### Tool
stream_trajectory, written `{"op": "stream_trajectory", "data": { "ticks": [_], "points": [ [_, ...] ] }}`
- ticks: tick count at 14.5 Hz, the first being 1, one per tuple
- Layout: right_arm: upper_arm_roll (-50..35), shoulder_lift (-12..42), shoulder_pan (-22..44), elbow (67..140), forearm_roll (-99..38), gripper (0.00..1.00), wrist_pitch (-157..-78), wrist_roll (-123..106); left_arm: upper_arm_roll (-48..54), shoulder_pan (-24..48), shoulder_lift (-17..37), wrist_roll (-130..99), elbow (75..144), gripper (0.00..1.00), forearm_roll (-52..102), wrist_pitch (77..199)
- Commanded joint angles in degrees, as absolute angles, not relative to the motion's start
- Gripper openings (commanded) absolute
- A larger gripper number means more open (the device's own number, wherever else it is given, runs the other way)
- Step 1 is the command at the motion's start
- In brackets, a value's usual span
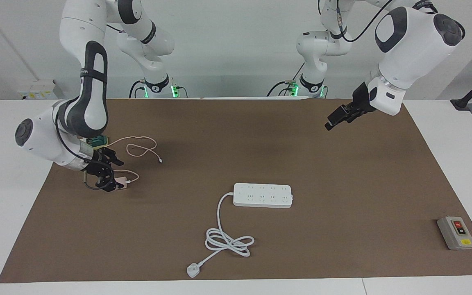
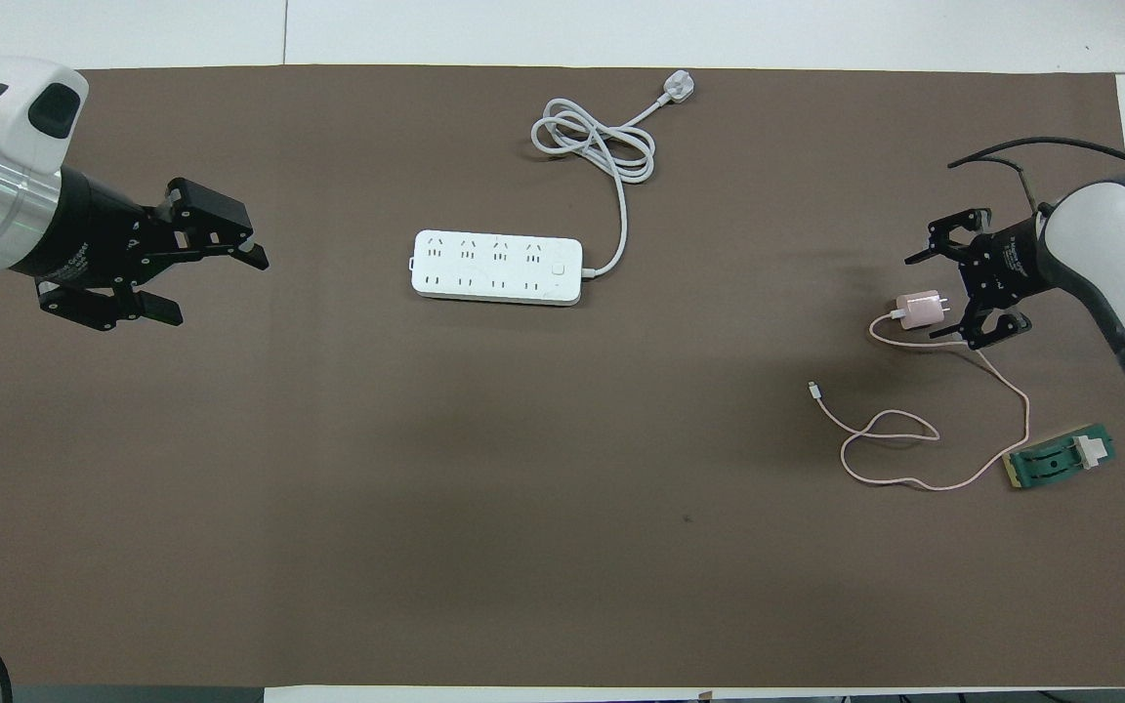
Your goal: Plug charger into power strip
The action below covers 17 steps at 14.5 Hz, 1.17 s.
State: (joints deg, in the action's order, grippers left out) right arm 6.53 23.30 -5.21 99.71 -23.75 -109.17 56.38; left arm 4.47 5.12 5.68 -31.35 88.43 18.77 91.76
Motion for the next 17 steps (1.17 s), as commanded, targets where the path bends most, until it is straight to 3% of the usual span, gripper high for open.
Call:
{"op": "stream_trajectory", "data": {
  "ticks": [1, 7, 11, 17],
  "points": [
    [5.98, 26.19, -6.86, 95.45, -25.49, 1.0, -107.14, 53.53, 4.31, 5.62, 6.85, -31.82, 87.72, 1.0, 24.41, 96.31],
    [6.15, 26.72, -7.2, 96.06, -26.98, 1.0, -106.71, 48.88, 4.31, 7.91, 9.58, -21.05, 86.48, 1.0, 32.77, 103.18],
    [6.15, 28.03, -8.0, 96.33, -27.07, 1.0, -107.05, 44.75, 4.31, 7.3, 11.95, -4.88, 86.92, 1.0, 47.43, 107.39],
    [6.15, 28.92, -9.14, 98.35, -28.39, 1.0, -107.67, 42.02, 4.31, 3.87, 16.26, 14.64, 90.16, 1.0, 64.21, 105.13]
  ]
}}
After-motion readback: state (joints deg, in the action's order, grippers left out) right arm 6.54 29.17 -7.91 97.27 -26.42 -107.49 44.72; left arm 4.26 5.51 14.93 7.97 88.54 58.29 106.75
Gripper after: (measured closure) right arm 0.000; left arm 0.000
